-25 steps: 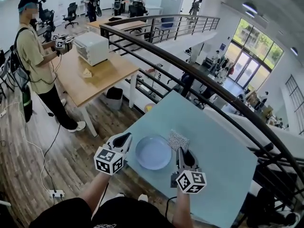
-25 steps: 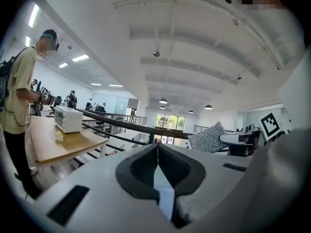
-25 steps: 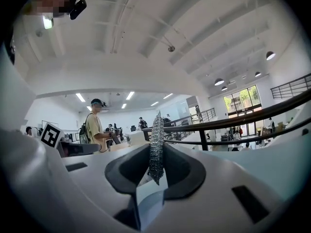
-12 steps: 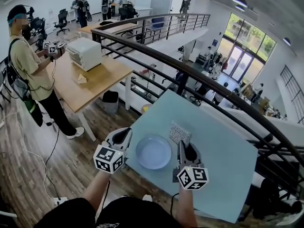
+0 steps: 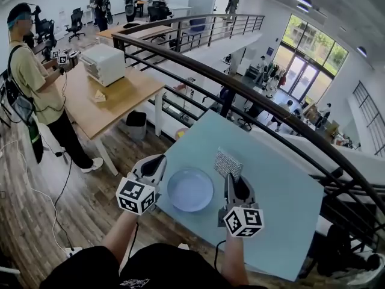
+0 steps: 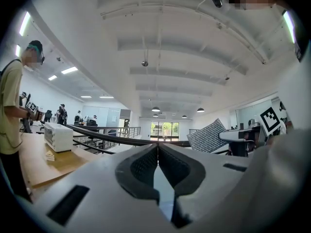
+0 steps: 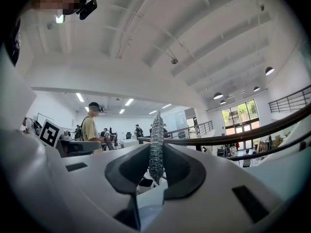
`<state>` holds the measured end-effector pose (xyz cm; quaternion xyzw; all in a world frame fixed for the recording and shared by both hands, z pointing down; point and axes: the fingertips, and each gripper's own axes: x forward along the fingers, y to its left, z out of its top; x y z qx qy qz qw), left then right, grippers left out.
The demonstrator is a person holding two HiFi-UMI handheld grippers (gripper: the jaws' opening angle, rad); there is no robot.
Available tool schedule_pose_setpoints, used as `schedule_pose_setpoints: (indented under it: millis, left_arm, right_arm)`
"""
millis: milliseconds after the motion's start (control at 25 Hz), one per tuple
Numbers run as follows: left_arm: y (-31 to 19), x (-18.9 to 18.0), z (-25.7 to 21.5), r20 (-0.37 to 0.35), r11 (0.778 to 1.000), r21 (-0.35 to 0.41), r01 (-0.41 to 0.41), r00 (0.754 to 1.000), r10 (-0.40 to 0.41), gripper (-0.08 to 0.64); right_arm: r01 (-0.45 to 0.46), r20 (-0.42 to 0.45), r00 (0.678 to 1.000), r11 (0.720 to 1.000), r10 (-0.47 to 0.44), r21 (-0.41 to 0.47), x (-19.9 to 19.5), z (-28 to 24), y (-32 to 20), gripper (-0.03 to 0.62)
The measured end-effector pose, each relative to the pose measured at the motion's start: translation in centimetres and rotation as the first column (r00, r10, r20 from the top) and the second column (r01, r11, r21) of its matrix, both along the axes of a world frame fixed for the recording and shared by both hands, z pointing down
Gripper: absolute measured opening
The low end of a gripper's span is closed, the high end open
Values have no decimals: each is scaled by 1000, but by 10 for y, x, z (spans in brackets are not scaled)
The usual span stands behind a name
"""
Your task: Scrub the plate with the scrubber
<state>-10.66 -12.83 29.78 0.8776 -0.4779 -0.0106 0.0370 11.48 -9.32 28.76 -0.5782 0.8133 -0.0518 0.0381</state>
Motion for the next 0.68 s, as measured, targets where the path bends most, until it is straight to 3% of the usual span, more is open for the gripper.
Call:
schedule_pose_setpoints:
  millis: [680]
  left_arm:
    - [11, -3, 14, 9, 1000, -3, 15, 1000, -15, 11]
  right_arm:
    - [22, -39, 999, 1000, -23, -4, -4, 16, 8, 79]
